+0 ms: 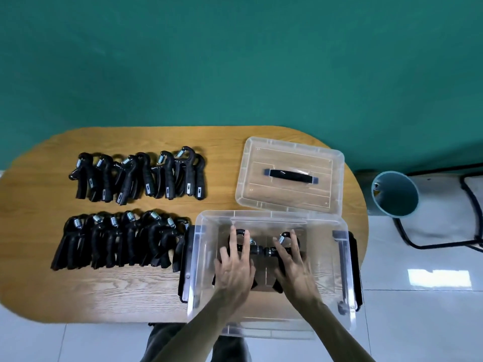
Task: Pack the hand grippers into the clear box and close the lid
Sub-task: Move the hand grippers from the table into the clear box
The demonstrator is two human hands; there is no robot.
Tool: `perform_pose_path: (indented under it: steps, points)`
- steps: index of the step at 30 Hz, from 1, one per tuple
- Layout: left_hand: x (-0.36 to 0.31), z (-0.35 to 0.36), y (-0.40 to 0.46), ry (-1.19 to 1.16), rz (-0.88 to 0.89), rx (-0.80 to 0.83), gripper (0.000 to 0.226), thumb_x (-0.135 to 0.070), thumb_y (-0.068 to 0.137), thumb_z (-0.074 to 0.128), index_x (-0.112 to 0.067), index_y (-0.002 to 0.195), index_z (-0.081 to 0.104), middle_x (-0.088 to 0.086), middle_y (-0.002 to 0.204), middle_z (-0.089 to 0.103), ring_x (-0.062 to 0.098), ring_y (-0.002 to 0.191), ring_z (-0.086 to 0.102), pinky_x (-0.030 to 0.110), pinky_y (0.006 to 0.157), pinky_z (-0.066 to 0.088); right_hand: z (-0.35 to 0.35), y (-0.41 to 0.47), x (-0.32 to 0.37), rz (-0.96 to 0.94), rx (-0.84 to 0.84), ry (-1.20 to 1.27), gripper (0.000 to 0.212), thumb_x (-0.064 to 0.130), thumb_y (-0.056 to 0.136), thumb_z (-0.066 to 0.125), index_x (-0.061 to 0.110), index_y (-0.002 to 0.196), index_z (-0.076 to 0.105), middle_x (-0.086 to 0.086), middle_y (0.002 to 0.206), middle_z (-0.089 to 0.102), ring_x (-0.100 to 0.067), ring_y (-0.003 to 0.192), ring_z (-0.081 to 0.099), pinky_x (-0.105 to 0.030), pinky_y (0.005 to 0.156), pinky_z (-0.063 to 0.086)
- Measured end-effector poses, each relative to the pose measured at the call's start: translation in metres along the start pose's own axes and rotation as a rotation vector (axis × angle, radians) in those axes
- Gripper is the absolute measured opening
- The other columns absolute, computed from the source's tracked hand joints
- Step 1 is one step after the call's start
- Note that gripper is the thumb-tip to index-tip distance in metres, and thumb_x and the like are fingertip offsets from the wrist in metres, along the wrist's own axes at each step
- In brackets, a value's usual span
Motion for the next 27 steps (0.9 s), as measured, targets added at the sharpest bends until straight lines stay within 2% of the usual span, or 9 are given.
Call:
perform_pose_path:
  steps: [5, 7, 9, 14, 17, 19, 22, 24, 27]
  points:
    - [0.005, 0.018, 0.007, -0.043, -0.02, 0.054, 0.072, -0.035, 0.107, 0.028, -0.023, 0.157, -0.023, 0.016, 0.165, -0.027, 0.022, 0.119, 0.042, 0.034, 0.096, 0.039, 0.008, 0.012, -0.011, 0.037, 0.024, -0.012, 0.067, 0.037, 0.098, 0.046, 0.04, 0.159, 0.017, 0.01, 0.166, -0.027, -0.044, 0.137, 0.04, -0.062, 0.101, 0.044]
    - [0.004, 0.021, 0.009, -0.06, -0.027, 0.057, 0.071, -0.033, 0.108, 0.028, -0.023, 0.158, -0.021, 0.014, 0.166, -0.024, 0.022, 0.12, 0.042, 0.031, 0.093, 0.038, 0.011, 0.015, -0.013, 0.063, 0.034, -0.02, 0.064, 0.042, 0.101, 0.041, 0.043, 0.159, 0.015, 0.011, 0.164, -0.03, -0.045, 0.134, 0.038, -0.06, 0.099, 0.046]
    - [0.004, 0.024, 0.014, -0.045, -0.034, 0.053, 0.072, -0.035, 0.108, 0.029, -0.024, 0.158, -0.021, 0.013, 0.166, -0.024, 0.022, 0.119, 0.042, 0.033, 0.093, 0.04, 0.013, 0.017, -0.015, 0.082, 0.037, -0.02, 0.064, 0.039, 0.105, 0.044, 0.047, 0.159, 0.01, 0.013, 0.163, -0.032, -0.044, 0.136, 0.033, -0.06, 0.1, 0.046]
    - [0.005, 0.04, 0.023, -0.002, -0.055, -0.003, 0.08, -0.036, 0.104, 0.038, -0.026, 0.159, -0.019, 0.012, 0.168, -0.02, 0.025, 0.111, 0.044, 0.039, 0.088, 0.048, 0.015, 0.019, -0.017, 0.069, 0.061, -0.078, 0.075, 0.034, 0.106, 0.045, 0.058, 0.152, -0.01, 0.01, 0.162, -0.035, -0.04, 0.15, 0.01, -0.062, 0.11, 0.039]
    - [0.003, 0.05, 0.023, 0.011, -0.045, -0.057, 0.076, -0.035, 0.105, 0.034, -0.024, 0.159, -0.017, 0.014, 0.168, -0.017, 0.026, 0.103, 0.046, 0.04, 0.083, 0.05, 0.02, 0.018, -0.016, 0.108, 0.066, -0.141, 0.099, 0.013, 0.098, 0.06, 0.05, 0.155, -0.013, 0.0, 0.163, -0.035, -0.041, 0.149, 0.001, -0.062, 0.11, 0.041]
    - [0.004, 0.054, 0.024, 0.01, -0.044, -0.091, 0.074, -0.036, 0.105, 0.035, -0.024, 0.16, -0.014, 0.015, 0.169, -0.014, 0.027, 0.1, 0.047, 0.042, 0.079, 0.051, 0.023, 0.02, -0.016, 0.109, 0.04, -0.236, 0.114, -0.001, 0.085, 0.07, 0.039, 0.16, -0.007, -0.01, 0.165, -0.029, -0.044, 0.148, 0.001, -0.061, 0.112, 0.039]
    - [0.006, 0.056, 0.024, 0.011, -0.045, -0.129, 0.077, -0.037, 0.105, 0.041, -0.023, 0.161, -0.011, 0.016, 0.169, -0.011, 0.028, 0.098, 0.049, 0.041, 0.075, 0.053, 0.029, 0.021, -0.017, 0.107, 0.021, -0.283, 0.129, -0.01, 0.073, 0.075, 0.037, 0.16, -0.007, -0.014, 0.166, -0.023, -0.043, 0.147, 0.001, -0.058, 0.108, 0.044]
    - [0.007, 0.057, 0.024, -0.009, -0.034, -0.11, 0.075, -0.039, 0.106, 0.036, -0.023, 0.16, -0.015, 0.015, 0.168, -0.018, 0.028, 0.1, 0.049, 0.041, 0.078, 0.053, 0.029, 0.02, -0.017, 0.106, 0.024, -0.291, 0.131, -0.013, 0.071, 0.074, 0.038, 0.16, -0.009, -0.013, 0.166, -0.026, -0.042, 0.147, 0.0, -0.058, 0.109, 0.044]
    - [0.008, 0.052, 0.023, -0.039, -0.019, -0.077, 0.07, -0.042, 0.107, 0.027, -0.024, 0.16, -0.016, 0.012, 0.165, -0.027, 0.03, 0.113, 0.048, 0.044, 0.09, 0.05, 0.026, 0.019, -0.015, 0.128, 0.029, -0.317, 0.127, -0.005, 0.072, 0.078, 0.035, 0.161, -0.003, -0.016, 0.167, -0.019, -0.044, 0.147, 0.007, -0.06, 0.114, 0.033]
Point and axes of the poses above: each hand's wrist, its own y-axis towards the middle knuckle, its own z-axis out of the palm, x = y × z, the point moved 3 cm from there along y, towards the middle knuckle
